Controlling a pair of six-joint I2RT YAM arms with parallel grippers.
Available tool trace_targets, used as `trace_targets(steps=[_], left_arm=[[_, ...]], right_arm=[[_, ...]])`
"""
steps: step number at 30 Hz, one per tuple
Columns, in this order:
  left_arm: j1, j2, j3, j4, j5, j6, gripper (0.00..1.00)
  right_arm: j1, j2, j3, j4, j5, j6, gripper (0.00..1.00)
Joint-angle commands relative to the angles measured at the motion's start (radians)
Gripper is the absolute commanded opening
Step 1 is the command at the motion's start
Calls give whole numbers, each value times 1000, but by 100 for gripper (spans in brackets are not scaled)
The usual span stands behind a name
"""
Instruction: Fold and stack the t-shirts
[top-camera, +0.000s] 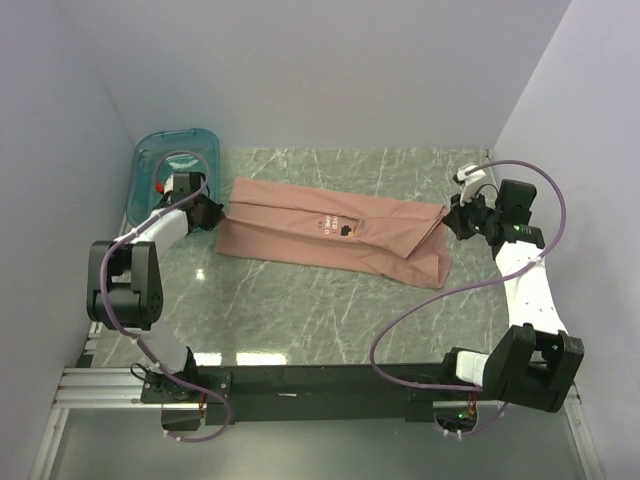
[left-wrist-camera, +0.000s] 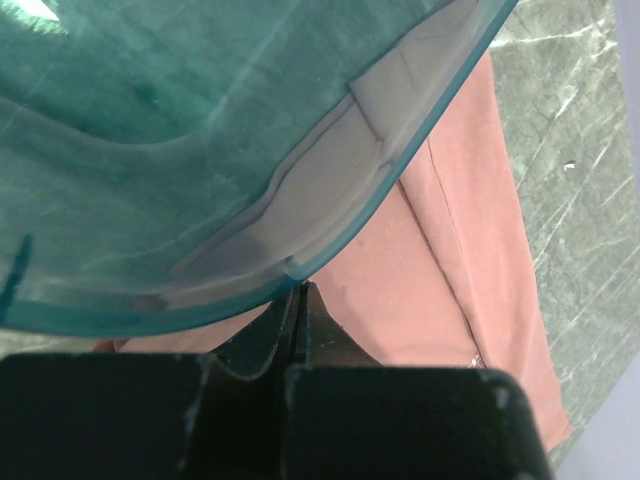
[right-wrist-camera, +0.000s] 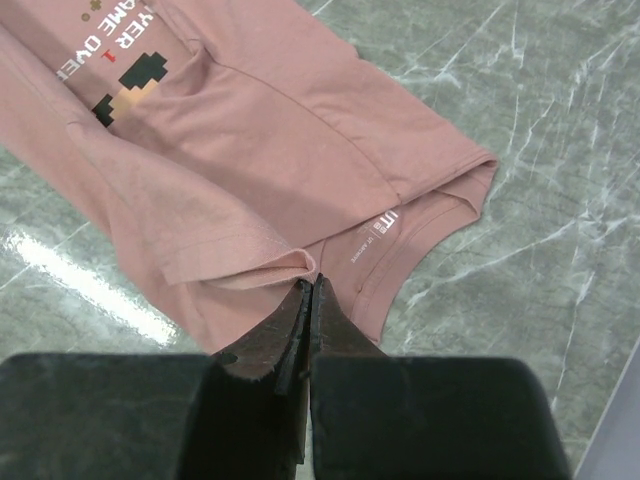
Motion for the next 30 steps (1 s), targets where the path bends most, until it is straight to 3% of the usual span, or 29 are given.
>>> trace_targets(steps=[1,30], left_arm=[[-2,38,74,-4,-6,37,0],[-25,170,195,-53,-31,66,0]], right_arm=[[-9,18,57,48,-2,18,0],[14,243,236,13,-21,64,0]])
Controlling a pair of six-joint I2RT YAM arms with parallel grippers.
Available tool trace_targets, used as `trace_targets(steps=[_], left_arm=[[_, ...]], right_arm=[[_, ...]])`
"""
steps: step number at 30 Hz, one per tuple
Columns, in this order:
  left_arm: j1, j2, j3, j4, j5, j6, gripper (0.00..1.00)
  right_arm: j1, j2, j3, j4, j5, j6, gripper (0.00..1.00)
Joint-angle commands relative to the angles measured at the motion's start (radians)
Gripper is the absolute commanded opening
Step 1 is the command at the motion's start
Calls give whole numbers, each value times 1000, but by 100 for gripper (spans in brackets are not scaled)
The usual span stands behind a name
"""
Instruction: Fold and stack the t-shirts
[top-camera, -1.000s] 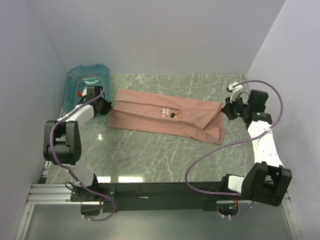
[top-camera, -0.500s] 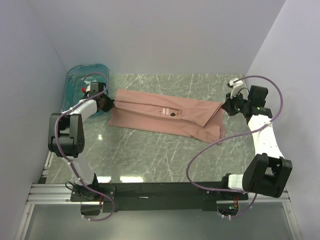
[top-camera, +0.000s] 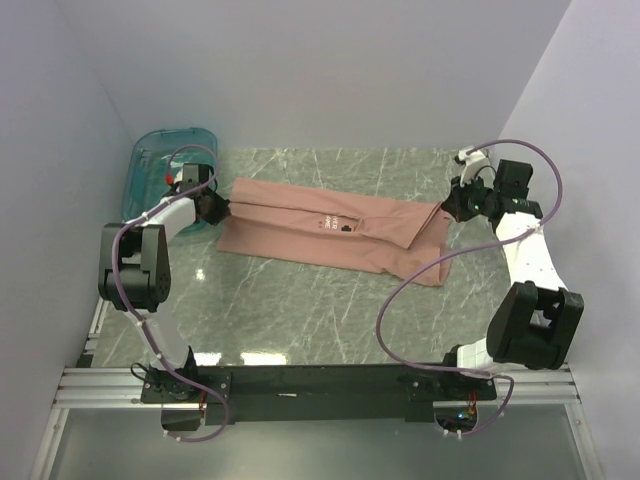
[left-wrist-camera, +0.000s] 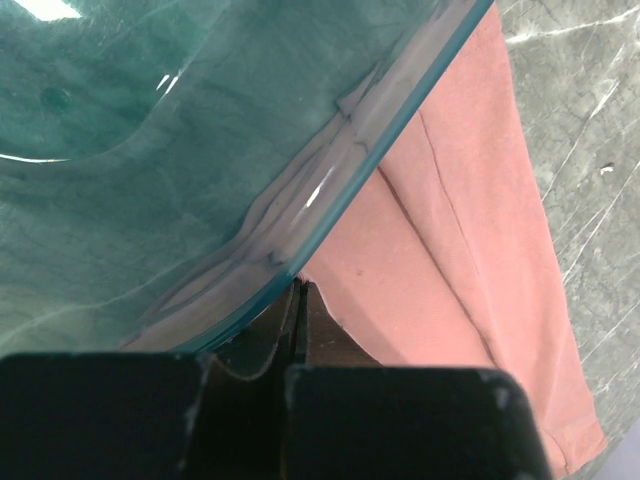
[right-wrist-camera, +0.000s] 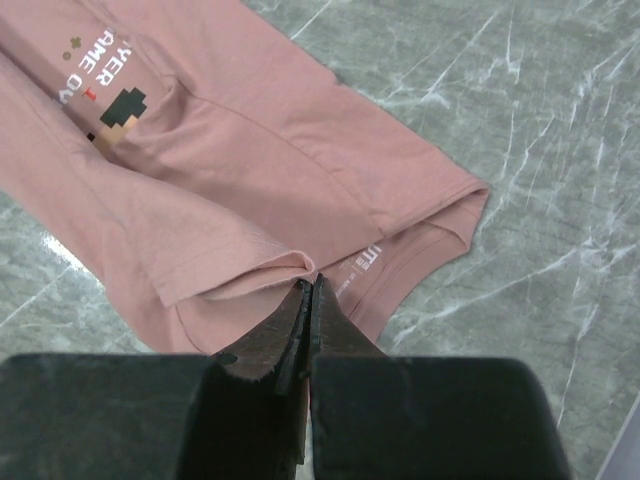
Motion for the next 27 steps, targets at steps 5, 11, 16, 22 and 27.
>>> trace_targets(steps=[5,11,16,22,27], left_arm=[[-2,26,53,4,-29,23,0],[-2,36,61,2,-28,23,0],[-2,44,67,2,-28,26,0],[-2,52,71,-2,-34,29,0],[-2,56,68,-1,-36,29,0]], right_arm=[[21,83,122,6,-15,39,0],[35,155,183,6,-14,55,0],[51,198,223,-1,-3,59,0],[65,238,251,5,16,68,0],[71,266,272,15,29,83,0]])
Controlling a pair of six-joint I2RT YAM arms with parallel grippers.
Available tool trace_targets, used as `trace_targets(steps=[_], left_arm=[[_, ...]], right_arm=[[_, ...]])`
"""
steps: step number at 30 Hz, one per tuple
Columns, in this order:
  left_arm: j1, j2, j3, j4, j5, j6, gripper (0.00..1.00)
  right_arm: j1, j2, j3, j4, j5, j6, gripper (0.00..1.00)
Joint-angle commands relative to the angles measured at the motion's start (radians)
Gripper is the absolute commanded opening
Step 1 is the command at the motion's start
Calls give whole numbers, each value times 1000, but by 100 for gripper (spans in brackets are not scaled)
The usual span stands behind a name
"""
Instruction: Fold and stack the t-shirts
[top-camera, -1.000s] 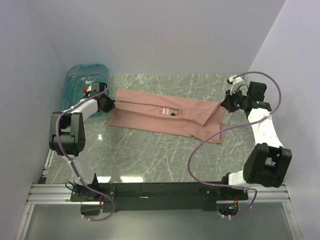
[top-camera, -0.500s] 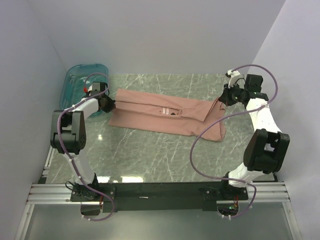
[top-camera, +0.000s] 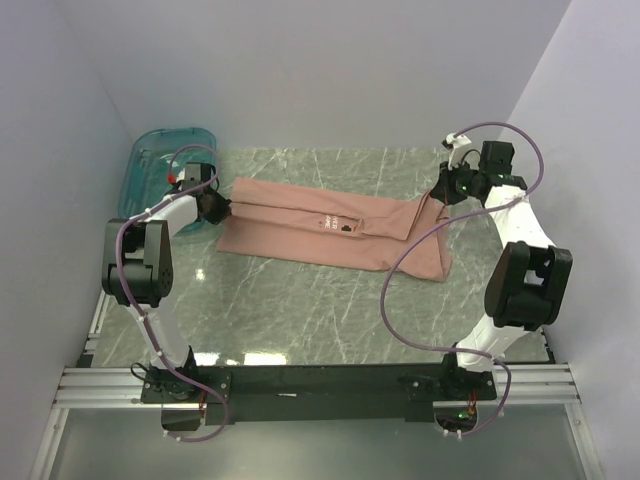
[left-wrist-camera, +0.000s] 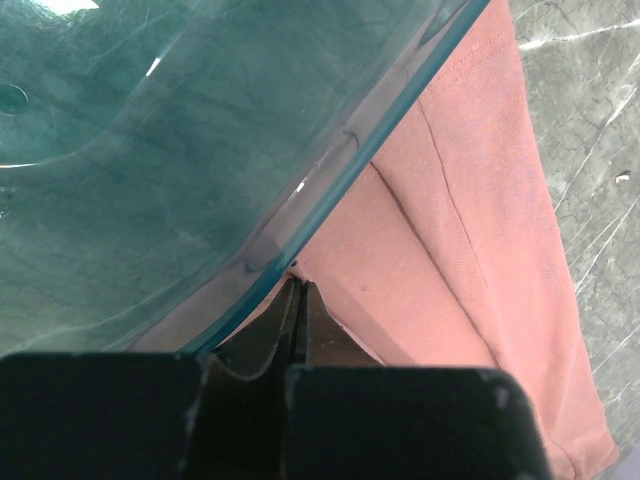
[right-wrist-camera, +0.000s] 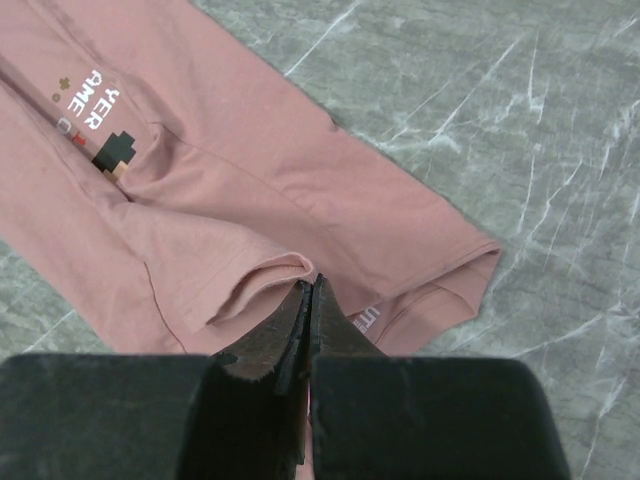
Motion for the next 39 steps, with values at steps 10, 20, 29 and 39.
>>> trace_targets(steps=[10,20,29,39], left_arm=[[0,13,34,2,-30,23,0],[0,17,35,2,-28,26,0],[-2,20,35,4,-25,29,0],[-2,24,37,1,-22,29,0]], right_arm=[[17,57,92,30,31,32,0],[41,92,126,21,51,31,0],[63,113,153,15,59,35,0],[86,138,182,12,82,40,0]])
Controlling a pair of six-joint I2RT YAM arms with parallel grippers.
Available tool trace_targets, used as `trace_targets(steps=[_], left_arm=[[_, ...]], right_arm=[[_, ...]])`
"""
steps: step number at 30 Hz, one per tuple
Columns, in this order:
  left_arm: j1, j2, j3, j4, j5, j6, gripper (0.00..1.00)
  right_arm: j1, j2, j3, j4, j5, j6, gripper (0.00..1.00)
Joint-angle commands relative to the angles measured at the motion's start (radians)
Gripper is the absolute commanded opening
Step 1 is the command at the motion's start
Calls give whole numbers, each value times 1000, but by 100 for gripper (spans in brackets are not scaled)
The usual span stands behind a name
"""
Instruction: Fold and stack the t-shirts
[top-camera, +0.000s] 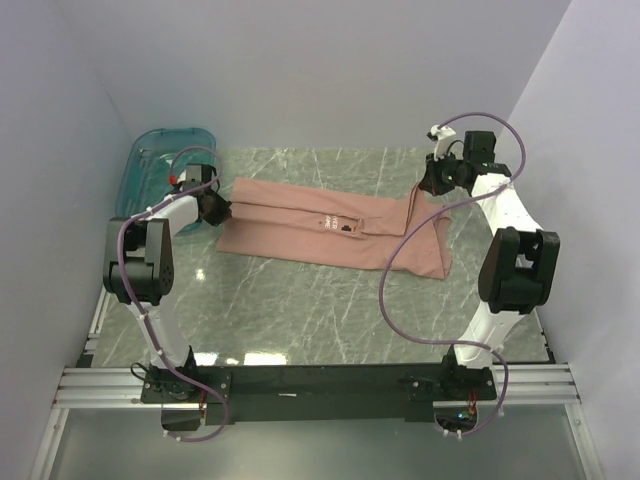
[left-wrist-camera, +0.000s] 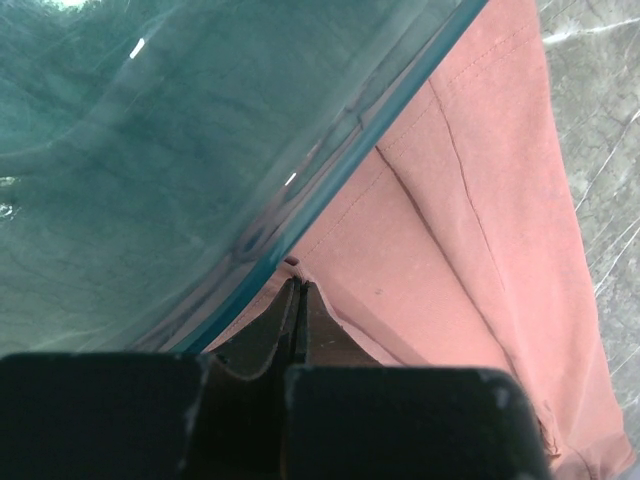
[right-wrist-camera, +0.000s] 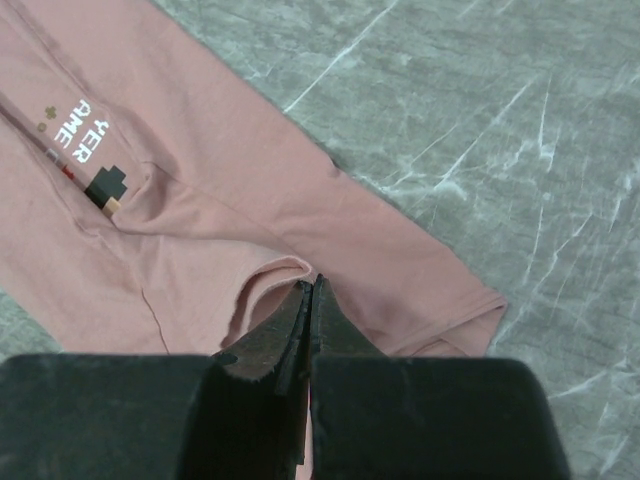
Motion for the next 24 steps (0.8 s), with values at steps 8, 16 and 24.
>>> trace_targets(steps=[8,16,24], left_arm=[[-3,3,38,2,-22,17,0],[-2,0,47,4,22,17,1],[-2,-41,53,50,113,63,41]], right_arm=[[16,55,96,1,56,16,0],[51,169,179,-7,245,74,28],[51,166,164,50,300,155,47]])
